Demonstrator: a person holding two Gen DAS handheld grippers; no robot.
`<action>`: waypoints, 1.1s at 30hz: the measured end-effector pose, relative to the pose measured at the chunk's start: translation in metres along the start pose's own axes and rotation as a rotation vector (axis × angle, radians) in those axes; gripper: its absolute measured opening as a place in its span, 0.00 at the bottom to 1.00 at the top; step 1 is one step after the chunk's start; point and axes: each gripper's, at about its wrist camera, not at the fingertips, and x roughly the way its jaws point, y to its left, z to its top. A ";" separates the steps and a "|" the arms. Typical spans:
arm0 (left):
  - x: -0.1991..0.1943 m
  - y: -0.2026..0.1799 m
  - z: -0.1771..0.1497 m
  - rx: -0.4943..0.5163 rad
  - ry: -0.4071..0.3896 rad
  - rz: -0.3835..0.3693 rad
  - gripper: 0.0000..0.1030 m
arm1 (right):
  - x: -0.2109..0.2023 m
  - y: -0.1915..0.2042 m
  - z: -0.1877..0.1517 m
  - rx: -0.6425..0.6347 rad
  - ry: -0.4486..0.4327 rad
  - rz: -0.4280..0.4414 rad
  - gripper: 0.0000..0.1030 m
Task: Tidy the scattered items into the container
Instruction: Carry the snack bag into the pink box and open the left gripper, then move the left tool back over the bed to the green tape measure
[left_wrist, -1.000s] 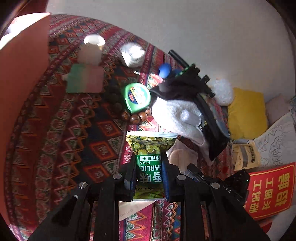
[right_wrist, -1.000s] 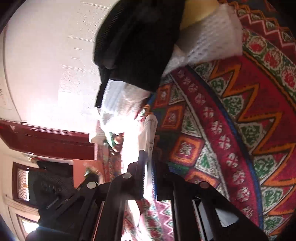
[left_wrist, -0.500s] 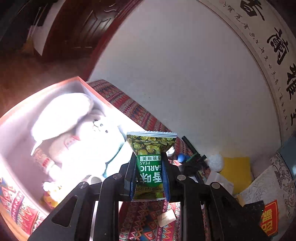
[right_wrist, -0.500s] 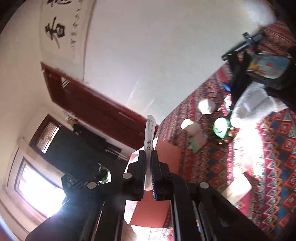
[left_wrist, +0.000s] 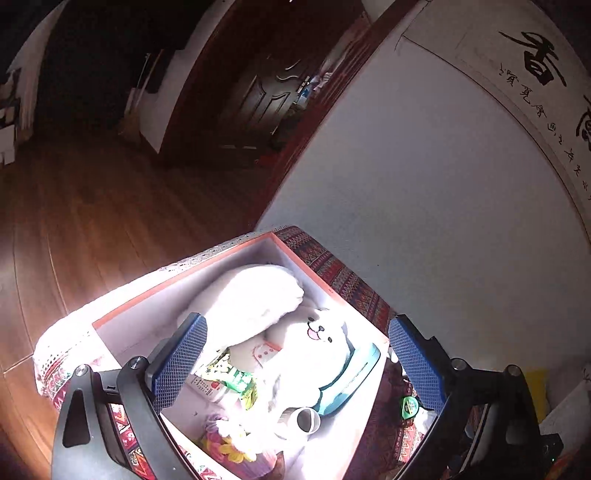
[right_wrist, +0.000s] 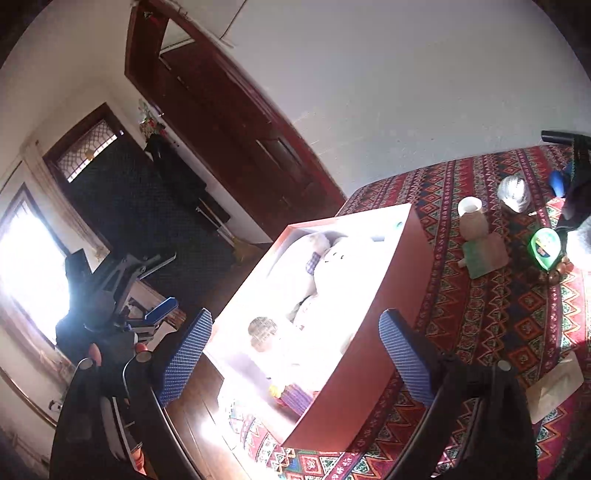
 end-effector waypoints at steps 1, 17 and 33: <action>0.002 -0.003 -0.002 0.006 0.012 -0.017 0.96 | -0.010 -0.009 0.005 0.024 -0.025 -0.014 0.91; 0.058 -0.164 -0.137 0.376 0.300 -0.152 0.96 | -0.110 -0.217 -0.007 0.532 0.001 -0.242 0.57; 0.069 -0.173 -0.154 0.385 0.342 -0.136 0.96 | -0.035 -0.286 -0.074 0.699 0.232 -0.145 0.00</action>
